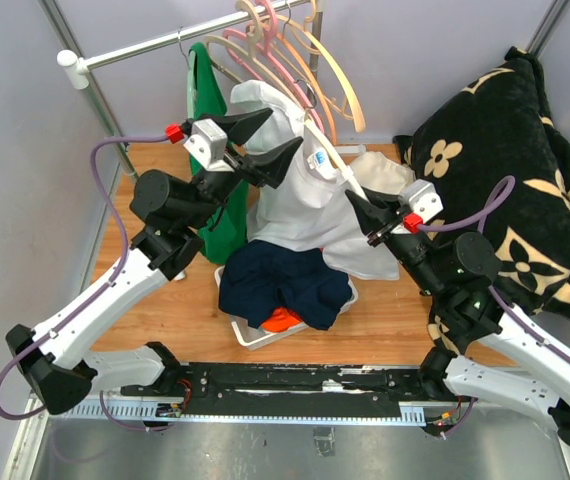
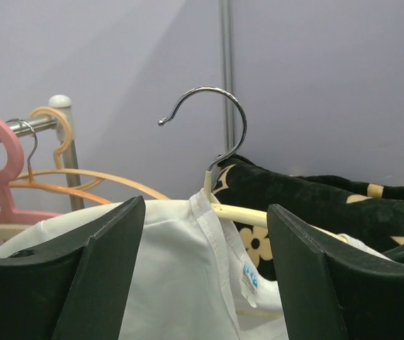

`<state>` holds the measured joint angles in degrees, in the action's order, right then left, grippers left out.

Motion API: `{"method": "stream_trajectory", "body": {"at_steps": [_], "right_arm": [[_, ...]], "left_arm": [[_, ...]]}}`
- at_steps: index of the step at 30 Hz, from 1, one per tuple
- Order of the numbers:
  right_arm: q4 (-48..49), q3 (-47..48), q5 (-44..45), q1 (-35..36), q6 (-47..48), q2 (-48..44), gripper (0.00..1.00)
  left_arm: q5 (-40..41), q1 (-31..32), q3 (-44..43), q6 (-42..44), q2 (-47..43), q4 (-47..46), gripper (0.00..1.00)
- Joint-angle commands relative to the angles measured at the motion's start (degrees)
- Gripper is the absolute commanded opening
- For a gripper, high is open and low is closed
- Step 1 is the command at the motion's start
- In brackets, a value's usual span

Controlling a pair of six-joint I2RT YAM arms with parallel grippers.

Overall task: Remove the t-shirt from the hanger
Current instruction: Pick up the hanger from the clothesline.

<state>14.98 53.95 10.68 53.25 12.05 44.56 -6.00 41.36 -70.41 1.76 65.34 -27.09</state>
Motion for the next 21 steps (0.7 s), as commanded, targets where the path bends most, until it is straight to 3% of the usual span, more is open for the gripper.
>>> {"method": "stream_trajectory", "body": {"at_steps": [1, 17, 21], "right_arm": [[4.16, -0.14, -1.73, -0.43, -0.44, -1.96, 0.01], [3.71, -0.86, -4.12, -0.43, -2.44, -2.01, 0.01], [3.67, -0.87, -4.47, -0.36, -2.67, -2.02, 0.01]], "left_arm": [[-2.16, -0.06, -2.44, 3.83, 3.5, -5.07, 0.74], [-3.93, -0.01, -6.92, 5.27, 9.09, -5.74, 0.64], [-4.02, -0.01, -8.18, 5.05, 10.27, -4.27, 0.5]]}}
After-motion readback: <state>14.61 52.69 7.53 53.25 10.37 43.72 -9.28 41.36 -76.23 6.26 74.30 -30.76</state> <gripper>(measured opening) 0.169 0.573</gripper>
